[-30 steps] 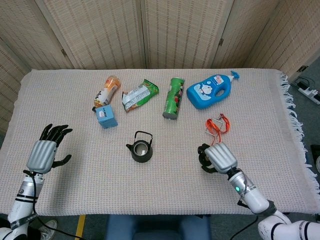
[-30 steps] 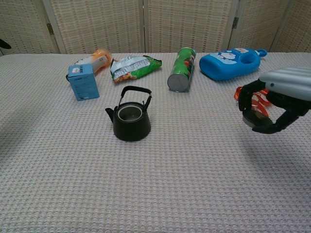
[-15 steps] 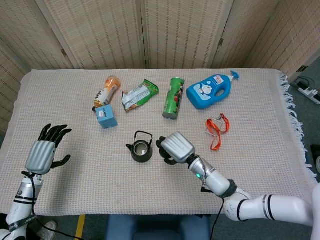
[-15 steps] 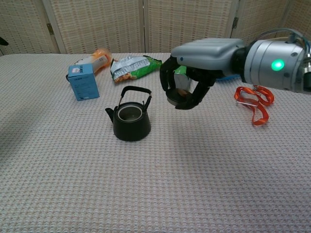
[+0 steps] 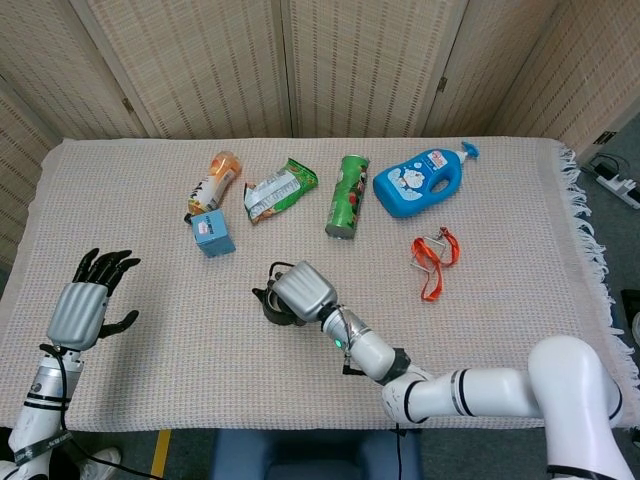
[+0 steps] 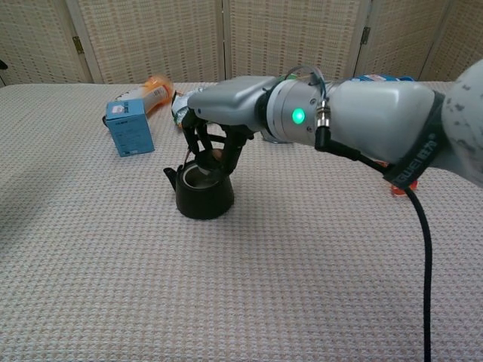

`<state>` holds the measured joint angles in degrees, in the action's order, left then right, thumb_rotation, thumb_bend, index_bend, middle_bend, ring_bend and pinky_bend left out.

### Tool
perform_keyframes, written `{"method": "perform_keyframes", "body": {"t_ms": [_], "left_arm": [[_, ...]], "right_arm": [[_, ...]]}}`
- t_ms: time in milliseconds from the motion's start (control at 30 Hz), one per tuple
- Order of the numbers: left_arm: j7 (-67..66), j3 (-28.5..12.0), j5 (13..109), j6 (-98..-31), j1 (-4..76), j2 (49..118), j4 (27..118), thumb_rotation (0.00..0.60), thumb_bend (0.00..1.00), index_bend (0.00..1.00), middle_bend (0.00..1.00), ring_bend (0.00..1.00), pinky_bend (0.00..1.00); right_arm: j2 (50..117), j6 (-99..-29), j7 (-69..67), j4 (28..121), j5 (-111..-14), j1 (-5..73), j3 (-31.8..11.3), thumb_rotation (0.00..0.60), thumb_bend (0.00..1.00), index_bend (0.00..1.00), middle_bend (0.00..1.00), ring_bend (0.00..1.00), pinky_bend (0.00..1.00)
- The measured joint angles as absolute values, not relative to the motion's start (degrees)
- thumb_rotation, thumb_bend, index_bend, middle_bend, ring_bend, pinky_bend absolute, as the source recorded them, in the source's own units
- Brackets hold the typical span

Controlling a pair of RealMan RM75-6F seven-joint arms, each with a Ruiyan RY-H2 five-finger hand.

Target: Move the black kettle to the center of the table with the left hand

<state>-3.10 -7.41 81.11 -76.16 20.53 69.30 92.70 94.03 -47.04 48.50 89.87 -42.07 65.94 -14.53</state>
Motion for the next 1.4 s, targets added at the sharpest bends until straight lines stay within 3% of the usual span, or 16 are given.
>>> {"method": "perform_keyframes", "body": {"t_ms": [333,600,800,967,1200,1400], "left_arm": [[-2.5,-7.4,81.0,-76.1,20.3,69.4,92.2,0.600,0.21,0.17,0.10,0.08,0.00],[-2.0,-7.3,80.8,-75.7,20.4,69.9,91.2,0.600,0.21,0.17,0.10,0.07,0.00],[-1.7,-7.4,81.1,-75.9,20.3,70.2,90.9,0.600,0.21,0.17,0.10,0.07,0.00],[-1.6,-7.4,81.2,-76.0,20.3,70.2,90.8,0.600,0.21,0.17,0.10,0.07,0.00],[-2.1,-7.7,81.2,-75.8,20.6,70.2,91.4,0.600,0.21,0.17,0.10,0.07,0.00],[-2.9,-7.4,81.5,-75.9,20.6,70.4,92.0,0.600,0.21,0.17,0.10,0.07,0.00]], "right_arm": [[98.6,-48.6,51.0,84.0,-35.9,71.4,-13.6,0.600,0.31,0.48,0.41,0.85,0.63],[98.5,-49.6,50.4,84.3,-34.9,72.6,-12.5,0.600,0.31,0.26,0.26,0.85,0.63],[97.8,-49.7,49.6,84.8,-35.0,72.8,-11.7,0.600,0.31,0.18,0.21,0.85,0.63],[96.5,-50.8,48.0,87.5,-37.1,72.1,-11.5,0.600,0.31,0.18,0.22,0.85,0.63],[92.2,-52.3,42.7,94.0,-41.2,69.2,-11.0,0.600,0.31,0.19,0.31,0.86,0.63],[92.3,-51.3,42.2,93.1,-40.3,69.0,-9.5,0.600,0.31,0.20,0.32,0.86,0.63]]}}
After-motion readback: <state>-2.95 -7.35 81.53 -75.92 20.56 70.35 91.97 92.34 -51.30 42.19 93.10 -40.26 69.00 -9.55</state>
